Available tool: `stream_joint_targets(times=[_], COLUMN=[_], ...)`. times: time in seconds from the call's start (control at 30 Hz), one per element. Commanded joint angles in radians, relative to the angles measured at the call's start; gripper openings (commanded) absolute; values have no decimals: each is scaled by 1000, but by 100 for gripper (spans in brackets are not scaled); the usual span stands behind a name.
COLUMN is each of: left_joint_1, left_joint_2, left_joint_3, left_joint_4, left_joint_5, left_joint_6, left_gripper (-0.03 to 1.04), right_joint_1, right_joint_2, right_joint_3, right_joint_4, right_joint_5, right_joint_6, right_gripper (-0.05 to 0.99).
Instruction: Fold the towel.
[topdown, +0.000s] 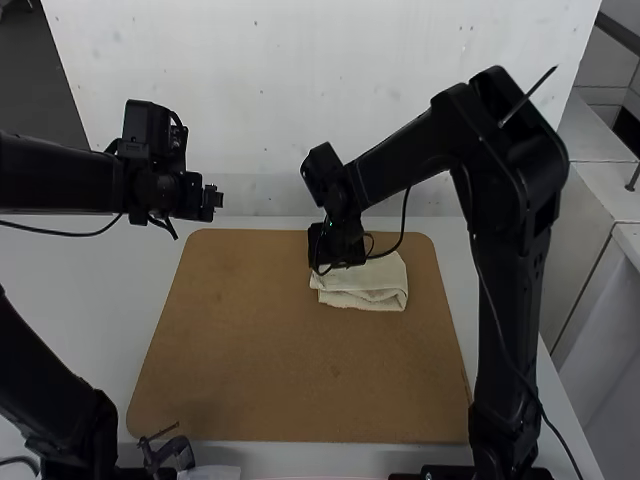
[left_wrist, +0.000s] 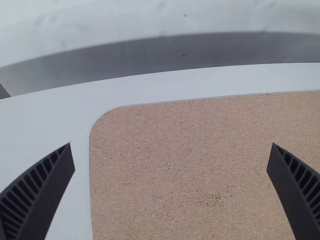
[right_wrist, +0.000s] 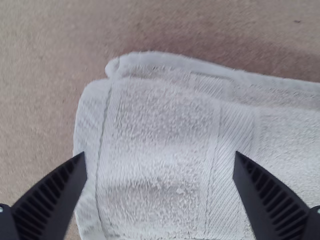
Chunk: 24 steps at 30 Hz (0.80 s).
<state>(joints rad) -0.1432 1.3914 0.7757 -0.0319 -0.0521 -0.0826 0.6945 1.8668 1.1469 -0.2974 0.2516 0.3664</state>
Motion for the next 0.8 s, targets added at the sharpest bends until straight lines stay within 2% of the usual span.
stream_joint_targets(times=[0.0,0.03,0.3,0.47,0.57,0.63,0.77], left_joint_1=[14,16,16,2,1,-4,-19], left_joint_2=[17,15,-3,-29,-60,-83,-152], left_joint_3=[-6,-6,-21,-36,-38,-38,-61], left_joint_4=[10,10,21,21,18,4,-30], left_joint_5=[5,6,9,3,1,-14,-6], left_joint_6=[12,12,32,41,50,50,64], left_gripper=[99,99,99,99,99,98,97], right_joint_1=[-64,-90,-300,-454,-543,-584,-632], right_joint_2=[-124,-149,-347,-497,-587,-641,-761], right_joint_3=[-3,-15,-165,-326,-400,-440,-518], right_joint_4=[6,17,106,221,247,257,284], right_joint_5=[3,0,-54,-77,-121,-137,-163], right_joint_6=[-18,-27,-115,-198,-228,-253,-268], right_gripper=[93,96,97,96,96,96,97])
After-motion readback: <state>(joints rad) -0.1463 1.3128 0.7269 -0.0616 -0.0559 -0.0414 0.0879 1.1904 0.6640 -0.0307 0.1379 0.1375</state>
